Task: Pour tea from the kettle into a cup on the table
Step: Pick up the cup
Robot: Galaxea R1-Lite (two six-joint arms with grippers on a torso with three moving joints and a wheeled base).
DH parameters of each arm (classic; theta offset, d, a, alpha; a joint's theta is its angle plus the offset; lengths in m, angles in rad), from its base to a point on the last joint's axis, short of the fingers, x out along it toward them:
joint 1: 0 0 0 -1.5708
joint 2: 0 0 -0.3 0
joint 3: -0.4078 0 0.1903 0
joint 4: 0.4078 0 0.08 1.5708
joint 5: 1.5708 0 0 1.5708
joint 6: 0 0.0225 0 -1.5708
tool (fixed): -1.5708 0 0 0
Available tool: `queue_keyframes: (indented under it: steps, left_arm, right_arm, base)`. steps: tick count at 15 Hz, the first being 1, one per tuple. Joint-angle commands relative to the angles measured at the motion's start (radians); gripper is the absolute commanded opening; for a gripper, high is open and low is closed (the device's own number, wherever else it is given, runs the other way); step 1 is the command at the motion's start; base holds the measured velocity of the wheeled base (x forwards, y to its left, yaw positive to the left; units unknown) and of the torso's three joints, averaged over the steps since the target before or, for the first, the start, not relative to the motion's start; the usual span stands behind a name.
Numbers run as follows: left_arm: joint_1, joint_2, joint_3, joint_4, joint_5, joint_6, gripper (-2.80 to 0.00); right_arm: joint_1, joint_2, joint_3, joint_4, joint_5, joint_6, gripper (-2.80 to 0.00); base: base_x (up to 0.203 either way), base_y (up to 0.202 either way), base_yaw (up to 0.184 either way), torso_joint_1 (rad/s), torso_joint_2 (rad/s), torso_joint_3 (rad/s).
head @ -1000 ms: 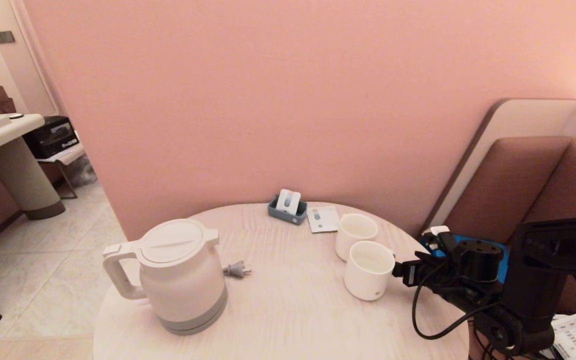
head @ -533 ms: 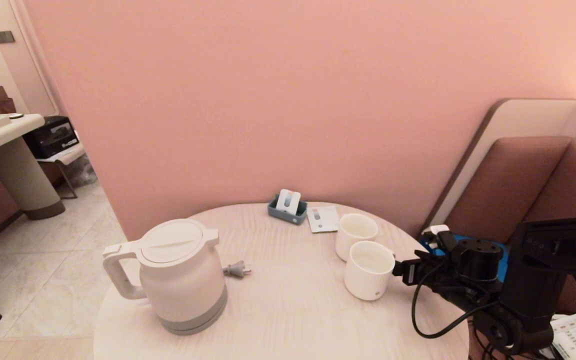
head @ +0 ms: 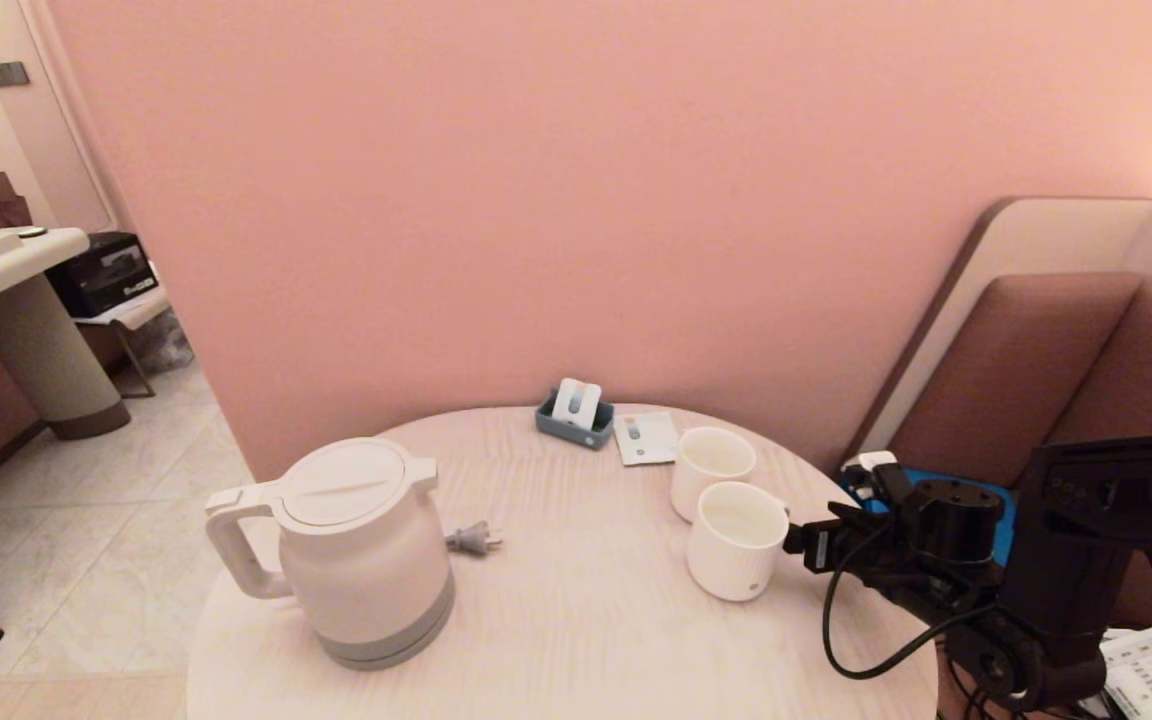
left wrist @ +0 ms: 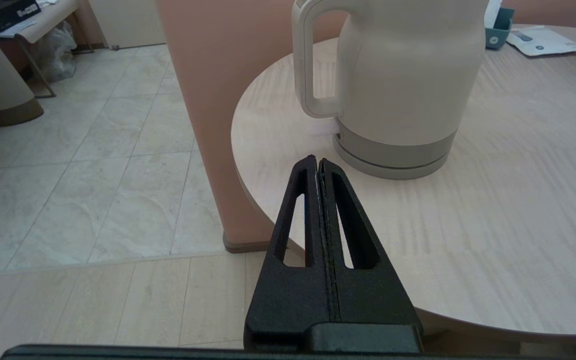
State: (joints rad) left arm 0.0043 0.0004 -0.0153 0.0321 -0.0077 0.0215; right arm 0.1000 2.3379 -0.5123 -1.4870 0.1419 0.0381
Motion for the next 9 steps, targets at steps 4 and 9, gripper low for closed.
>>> queue_keyframes:
  steps: [4,9]
  left_arm:
    - [0.000,0.000,0.000,0.000,0.000,0.000,-2.80]
    - [0.000,0.000,0.000,0.000,0.000,0.000,-2.80]
  right_arm:
    - [0.001,0.006,0.007,-0.011,-0.005,-0.024,0.00]
    - [0.001,0.017,-0.003,-0.019,-0.019,-0.021,0.00]
  base:
    - [0.000,0.000,0.000,0.000,0.00,0.000]
    - [0.000,0.000,0.000,0.000,0.00,0.000]
